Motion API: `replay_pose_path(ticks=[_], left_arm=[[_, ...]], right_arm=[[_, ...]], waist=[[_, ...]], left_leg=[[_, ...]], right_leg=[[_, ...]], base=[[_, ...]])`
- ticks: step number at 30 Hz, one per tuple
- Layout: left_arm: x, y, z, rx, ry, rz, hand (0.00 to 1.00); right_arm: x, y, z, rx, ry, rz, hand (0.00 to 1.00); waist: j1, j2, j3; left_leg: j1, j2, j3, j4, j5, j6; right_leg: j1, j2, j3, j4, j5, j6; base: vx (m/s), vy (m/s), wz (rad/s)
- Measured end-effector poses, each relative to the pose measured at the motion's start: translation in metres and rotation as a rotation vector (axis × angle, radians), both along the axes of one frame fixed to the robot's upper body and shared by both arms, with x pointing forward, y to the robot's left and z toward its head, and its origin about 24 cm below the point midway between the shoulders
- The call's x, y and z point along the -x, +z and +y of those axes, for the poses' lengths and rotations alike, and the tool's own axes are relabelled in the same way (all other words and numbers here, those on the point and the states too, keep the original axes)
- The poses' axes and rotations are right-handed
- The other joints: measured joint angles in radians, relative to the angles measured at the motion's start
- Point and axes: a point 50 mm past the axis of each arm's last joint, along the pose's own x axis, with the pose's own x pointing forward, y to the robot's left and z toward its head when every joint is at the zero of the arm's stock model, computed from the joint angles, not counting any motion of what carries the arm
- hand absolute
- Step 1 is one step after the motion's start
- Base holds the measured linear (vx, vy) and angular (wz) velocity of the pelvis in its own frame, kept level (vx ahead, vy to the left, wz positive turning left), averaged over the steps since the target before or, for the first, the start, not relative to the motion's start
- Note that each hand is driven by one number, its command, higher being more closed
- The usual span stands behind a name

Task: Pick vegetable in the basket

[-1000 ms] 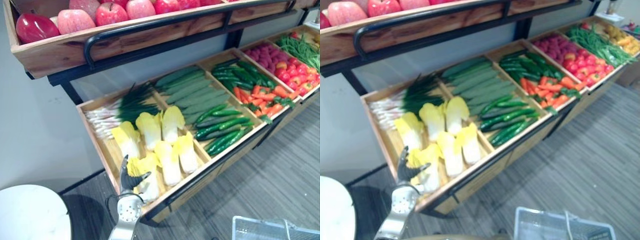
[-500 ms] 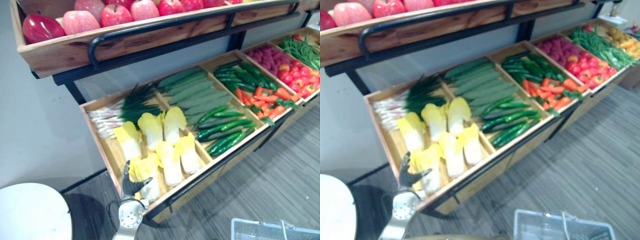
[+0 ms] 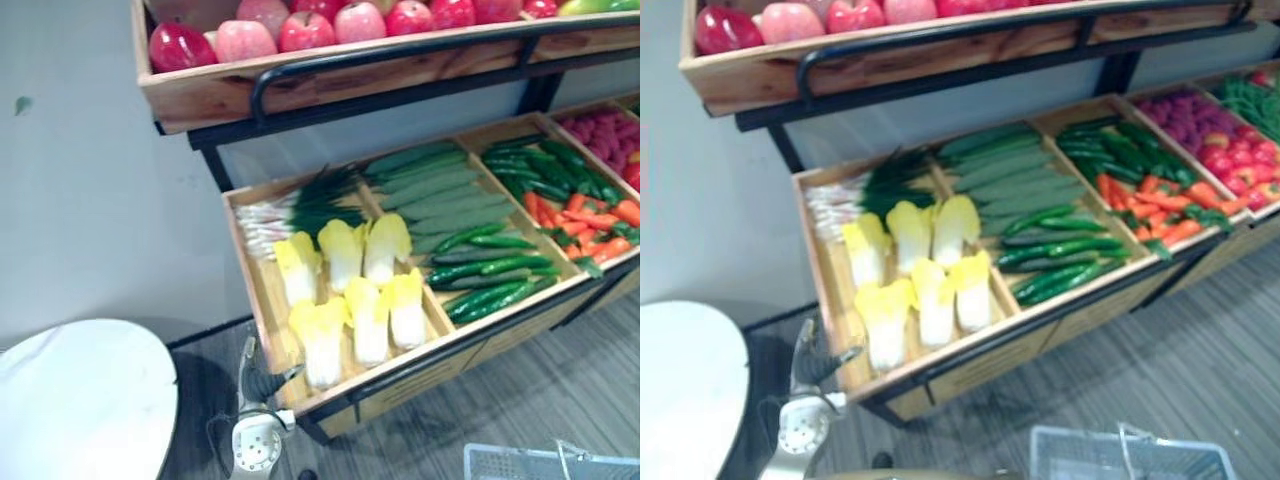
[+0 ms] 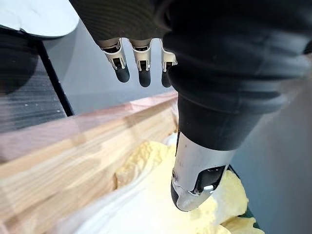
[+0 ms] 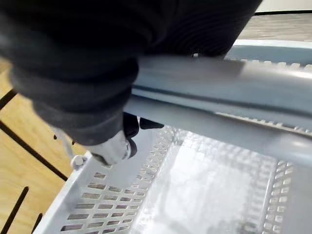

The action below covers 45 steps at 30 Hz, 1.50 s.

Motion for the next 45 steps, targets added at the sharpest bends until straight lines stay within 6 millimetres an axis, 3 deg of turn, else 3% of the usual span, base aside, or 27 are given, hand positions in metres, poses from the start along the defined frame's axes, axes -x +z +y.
replay_pose_path(ticks=[3,11,23,45], left_arm=[[0.001,-0.002,0.000,0.001,-0.002,0.021,0.00],[-0.004,-0.003,-0.001,-0.001,-0.007,0.027,0.00],[-0.015,0.013,-0.006,-0.029,-0.037,-0.053,0.00],[-0.015,0.009,-0.016,-0.015,-0.094,-0.031,0.00]], right_arm=[[-0.008,0.001,0.002,0.012,0.064,-0.005,1.00],[-0.029,0.004,0.008,0.008,0.128,-0.060,1.00],[-0.022,0.001,0.009,0.014,0.080,-0.053,1.00],[-0.022,0.001,0.010,0.011,0.080,-0.049,1.00]], waist=[[0.019,-0.001,0.007],[0.017,-0.005,0.032],[0.014,-0.010,0.042],[0.014,-0.005,0.045]], left_leg=[[-0.002,0.000,-0.020,0.001,0.005,0.000],[-0.008,-0.001,-0.036,0.002,0.014,0.001],[-0.005,0.001,-0.028,0.002,0.013,0.000],[0.005,0.012,-0.003,0.002,0.011,-0.001]], right_leg=[[0.010,0.002,-0.019,0.001,-0.004,-0.001],[0.009,0.002,-0.031,0.015,-0.010,-0.005],[0.008,0.003,-0.022,0.013,-0.010,-0.006],[0.005,0.011,0.002,0.012,-0.009,-0.006]], base=[[-0.01,-0.028,0.19],[0.00,-0.008,0.05],[0.00,-0.002,-0.01],[0.00,-0.002,-0.02]])
